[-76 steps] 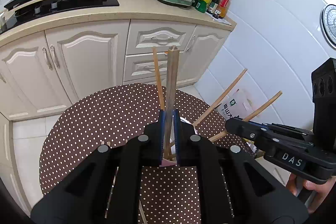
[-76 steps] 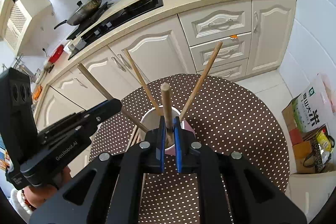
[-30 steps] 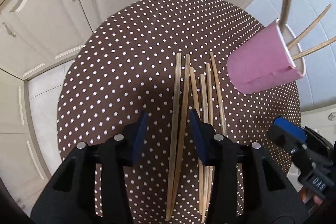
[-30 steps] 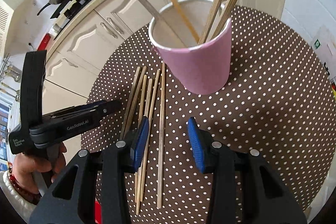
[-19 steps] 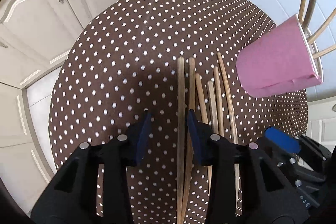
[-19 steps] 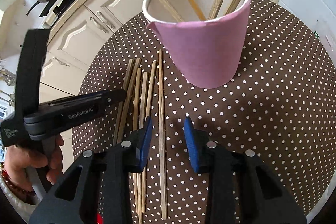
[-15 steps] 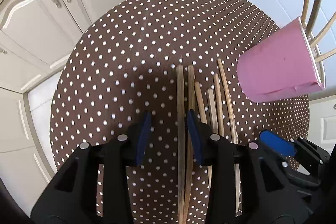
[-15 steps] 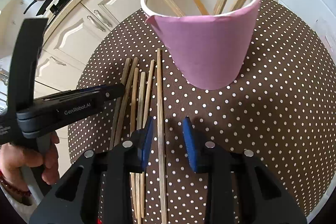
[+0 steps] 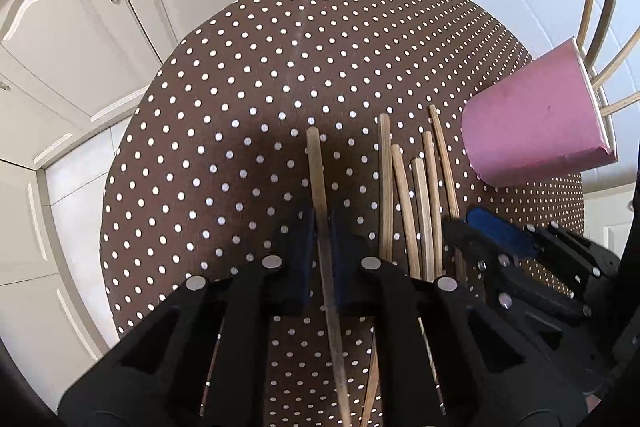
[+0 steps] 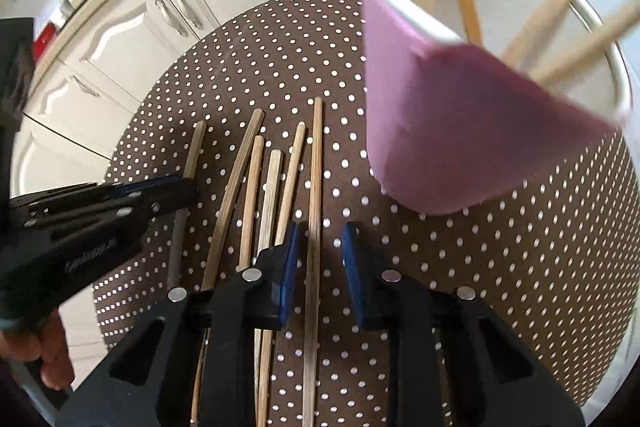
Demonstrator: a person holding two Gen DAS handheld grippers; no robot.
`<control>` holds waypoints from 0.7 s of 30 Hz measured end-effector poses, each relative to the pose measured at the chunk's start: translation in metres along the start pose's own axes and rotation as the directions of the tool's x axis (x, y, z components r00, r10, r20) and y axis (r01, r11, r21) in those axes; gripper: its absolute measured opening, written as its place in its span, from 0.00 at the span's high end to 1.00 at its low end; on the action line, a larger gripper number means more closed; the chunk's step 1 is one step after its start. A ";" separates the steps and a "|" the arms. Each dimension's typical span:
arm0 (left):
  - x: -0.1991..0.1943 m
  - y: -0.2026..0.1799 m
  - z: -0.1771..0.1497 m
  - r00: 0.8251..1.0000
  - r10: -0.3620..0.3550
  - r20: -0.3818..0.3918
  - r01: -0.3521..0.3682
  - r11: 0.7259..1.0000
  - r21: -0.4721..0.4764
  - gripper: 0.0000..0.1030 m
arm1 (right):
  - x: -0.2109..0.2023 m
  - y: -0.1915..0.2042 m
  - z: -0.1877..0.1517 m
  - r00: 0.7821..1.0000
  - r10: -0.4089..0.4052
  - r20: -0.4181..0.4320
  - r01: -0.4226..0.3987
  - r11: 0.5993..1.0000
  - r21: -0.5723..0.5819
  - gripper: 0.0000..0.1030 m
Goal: Organize utensils
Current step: 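Move the right gripper to the chopstick pile and grasp one chopstick, then lift the chopstick and lower it into the pink cup with the right gripper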
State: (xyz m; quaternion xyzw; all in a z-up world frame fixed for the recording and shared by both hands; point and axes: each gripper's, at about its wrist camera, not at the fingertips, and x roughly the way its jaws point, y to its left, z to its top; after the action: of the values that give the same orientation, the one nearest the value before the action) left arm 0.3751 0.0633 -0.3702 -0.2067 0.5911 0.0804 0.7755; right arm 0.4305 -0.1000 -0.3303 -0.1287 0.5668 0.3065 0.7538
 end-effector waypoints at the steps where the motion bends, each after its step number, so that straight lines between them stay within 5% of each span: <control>1: 0.000 0.000 -0.001 1.000 -0.001 0.000 0.001 1.000 0.000 0.93 | 0.001 0.001 0.002 1.000 -0.012 -0.002 0.012 1.000 -0.007 0.83; 8: -0.003 0.002 -0.007 1.000 -0.020 -0.004 0.019 0.999 -0.028 0.94 | 0.010 0.002 0.014 0.999 -0.030 -0.027 0.029 0.999 -0.034 0.95; 21: -0.067 -0.016 -0.021 0.991 -0.072 0.110 0.079 0.995 -0.067 0.94 | -0.049 -0.005 0.007 0.977 0.209 0.035 -0.208 0.978 -0.037 0.95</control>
State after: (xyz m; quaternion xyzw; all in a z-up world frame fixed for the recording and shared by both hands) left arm 0.3433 0.0483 -0.3078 -0.2520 0.5371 0.0831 0.8007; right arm 0.4308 -0.1159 -0.2836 -0.0751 0.5573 0.3955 0.7262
